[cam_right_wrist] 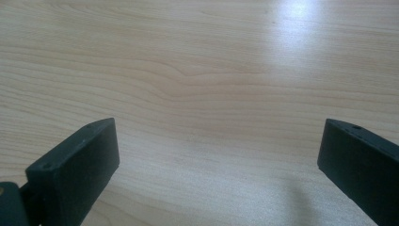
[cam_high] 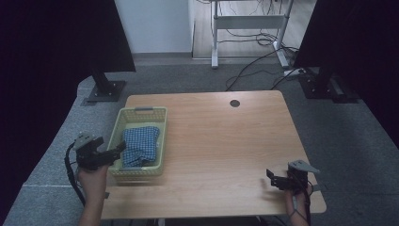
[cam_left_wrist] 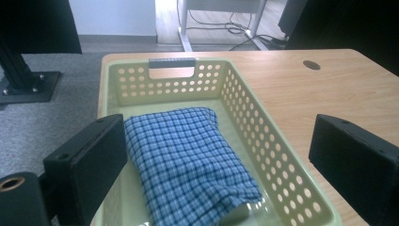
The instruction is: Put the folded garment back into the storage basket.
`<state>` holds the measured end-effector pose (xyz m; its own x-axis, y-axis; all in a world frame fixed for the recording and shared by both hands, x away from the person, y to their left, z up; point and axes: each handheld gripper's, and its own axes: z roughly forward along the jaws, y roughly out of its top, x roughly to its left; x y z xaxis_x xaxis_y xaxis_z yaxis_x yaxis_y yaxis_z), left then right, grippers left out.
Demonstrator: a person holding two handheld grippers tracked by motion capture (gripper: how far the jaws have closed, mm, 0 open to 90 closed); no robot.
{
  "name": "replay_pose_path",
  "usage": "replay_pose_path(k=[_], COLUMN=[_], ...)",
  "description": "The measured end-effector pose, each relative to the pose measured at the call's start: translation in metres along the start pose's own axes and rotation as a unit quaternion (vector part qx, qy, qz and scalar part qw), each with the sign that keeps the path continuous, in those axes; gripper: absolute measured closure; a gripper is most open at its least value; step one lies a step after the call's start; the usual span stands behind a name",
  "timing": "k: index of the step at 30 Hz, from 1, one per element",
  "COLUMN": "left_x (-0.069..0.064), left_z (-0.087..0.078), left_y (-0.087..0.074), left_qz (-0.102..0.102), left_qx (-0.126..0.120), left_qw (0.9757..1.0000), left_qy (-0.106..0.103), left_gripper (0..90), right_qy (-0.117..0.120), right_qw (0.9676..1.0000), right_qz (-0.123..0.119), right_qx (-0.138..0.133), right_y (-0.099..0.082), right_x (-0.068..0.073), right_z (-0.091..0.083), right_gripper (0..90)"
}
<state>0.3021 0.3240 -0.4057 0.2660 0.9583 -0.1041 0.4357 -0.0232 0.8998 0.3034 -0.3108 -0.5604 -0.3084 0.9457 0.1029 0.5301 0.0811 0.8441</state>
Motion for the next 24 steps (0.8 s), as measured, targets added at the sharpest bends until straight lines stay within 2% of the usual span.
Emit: replay_pose_path(k=[1, 4, 5, 10, 15, 17, 24], left_x=[-0.002, -0.004, -0.005, -0.005, -0.006, -0.010, -0.016], left_z=[-0.007, -0.012, -0.017, -0.026, -0.039, -0.043, -0.053], left_y=[-0.004, -0.009, -0.016, -0.029, -0.045, -0.054, -0.071], left_qz=[0.003, 0.008, 0.013, 0.012, 0.008, 0.016, 0.019], left_qx=[-0.004, -0.002, 0.000, 0.001, -0.011, -0.007, -0.020], left_qw=[1.0000, 0.9999, 0.9999, 0.9999, 0.9998, 0.9996, 0.9996], left_qy=[-0.003, -0.008, -0.009, -0.008, -0.013, -0.020, -0.010], left_gripper=[5.0, 4.7, 4.7, 4.5, 4.4, 4.4, 3.2], right_qy=[-0.001, -0.001, -0.001, -0.002, -0.001, -0.002, -0.001], right_qw=[1.0000, 1.0000, 1.0000, 1.0000, 1.0000, 1.0000, 1.0000], right_qz=[0.000, 0.000, 0.000, 0.000, 0.000, 0.000, 0.001], right_qx=[-0.001, 0.000, 0.000, 0.000, 0.000, 0.000, 0.000], right_y=[0.000, 0.000, 0.000, 0.000, 0.000, 0.000, 0.000], right_x=[0.000, 0.000, 0.000, 0.000, 0.000, 0.000, 0.000], right_z=[0.000, 0.000, 0.000, 0.000, 0.000, 0.000, 0.000], right_gripper=[0.0, 0.0, 0.0, 0.0, 0.0, 0.0, 0.0])
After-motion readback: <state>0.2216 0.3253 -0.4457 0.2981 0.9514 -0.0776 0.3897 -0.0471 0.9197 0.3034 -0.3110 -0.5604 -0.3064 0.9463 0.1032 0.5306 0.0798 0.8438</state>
